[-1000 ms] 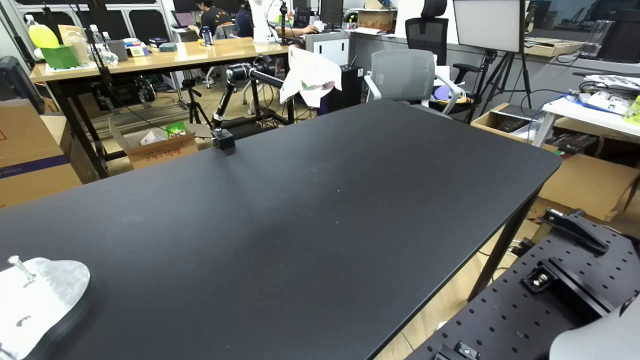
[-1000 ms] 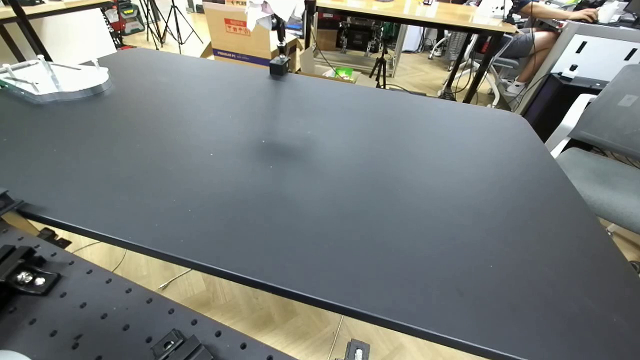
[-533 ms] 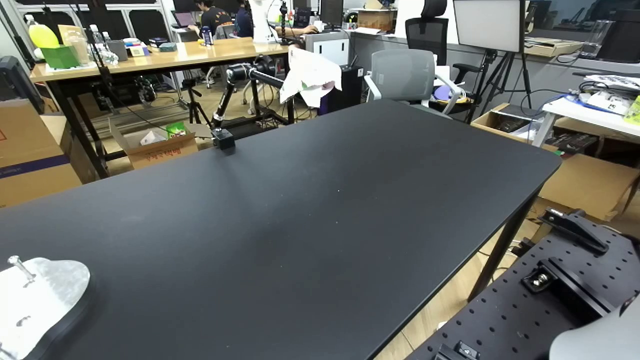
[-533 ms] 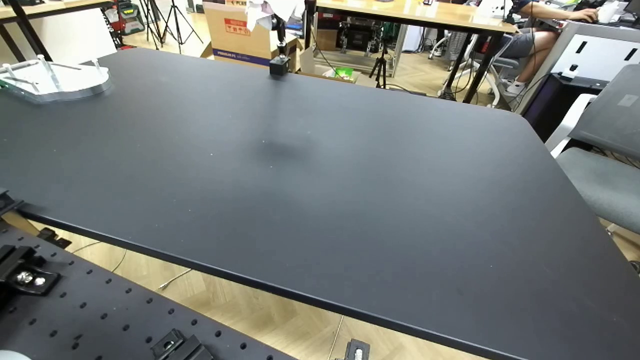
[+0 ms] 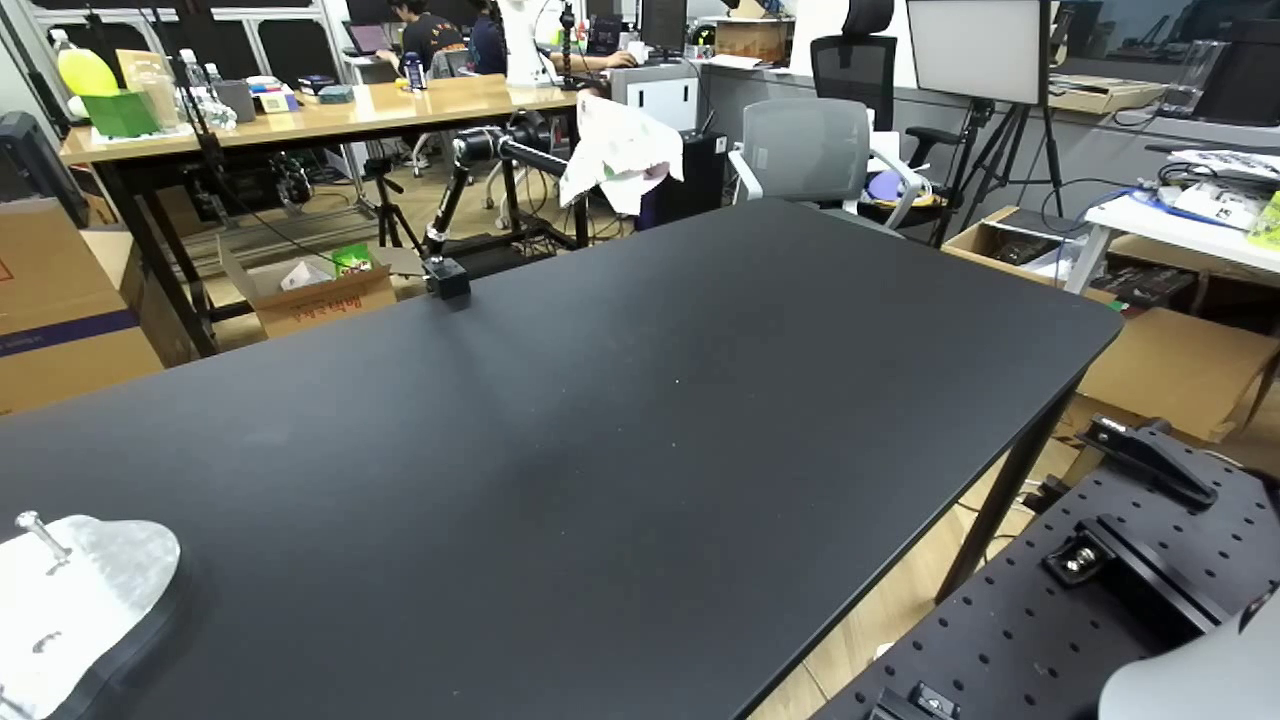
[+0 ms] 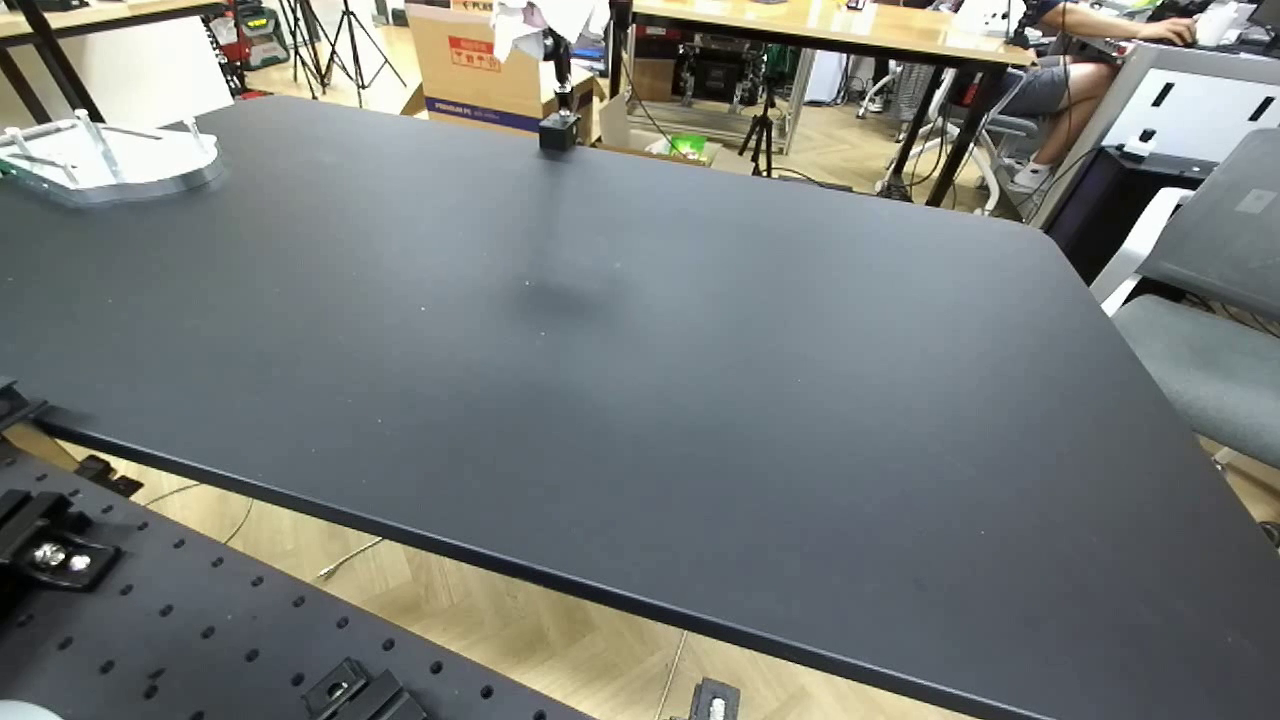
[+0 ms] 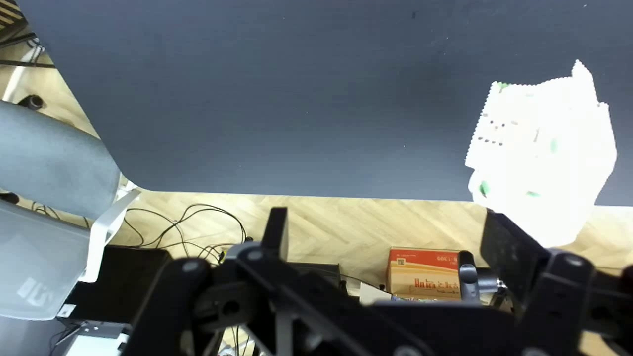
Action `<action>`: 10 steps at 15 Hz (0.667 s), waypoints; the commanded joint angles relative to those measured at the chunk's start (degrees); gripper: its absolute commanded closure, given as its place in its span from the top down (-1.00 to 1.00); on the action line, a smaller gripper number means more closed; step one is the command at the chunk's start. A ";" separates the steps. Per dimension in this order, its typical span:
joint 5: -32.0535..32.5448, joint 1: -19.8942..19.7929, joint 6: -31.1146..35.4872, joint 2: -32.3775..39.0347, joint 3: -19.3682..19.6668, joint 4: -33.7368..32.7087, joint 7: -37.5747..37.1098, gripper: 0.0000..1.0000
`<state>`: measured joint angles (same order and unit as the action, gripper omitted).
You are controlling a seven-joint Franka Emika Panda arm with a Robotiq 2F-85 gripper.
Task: Put the cloth on the table
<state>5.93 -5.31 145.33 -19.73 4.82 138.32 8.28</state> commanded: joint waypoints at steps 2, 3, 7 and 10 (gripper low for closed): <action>0.28 0.15 1.44 0.47 0.19 -0.15 -0.25 1.00; 0.14 0.22 2.63 1.19 0.13 -0.50 -0.52 1.00; 0.11 1.49 8.79 4.78 -0.39 -2.22 0.71 1.00; -0.82 3.06 11.73 8.17 -1.16 -3.74 1.07 1.00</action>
<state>5.80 -3.70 154.80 -15.42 4.09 137.45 8.72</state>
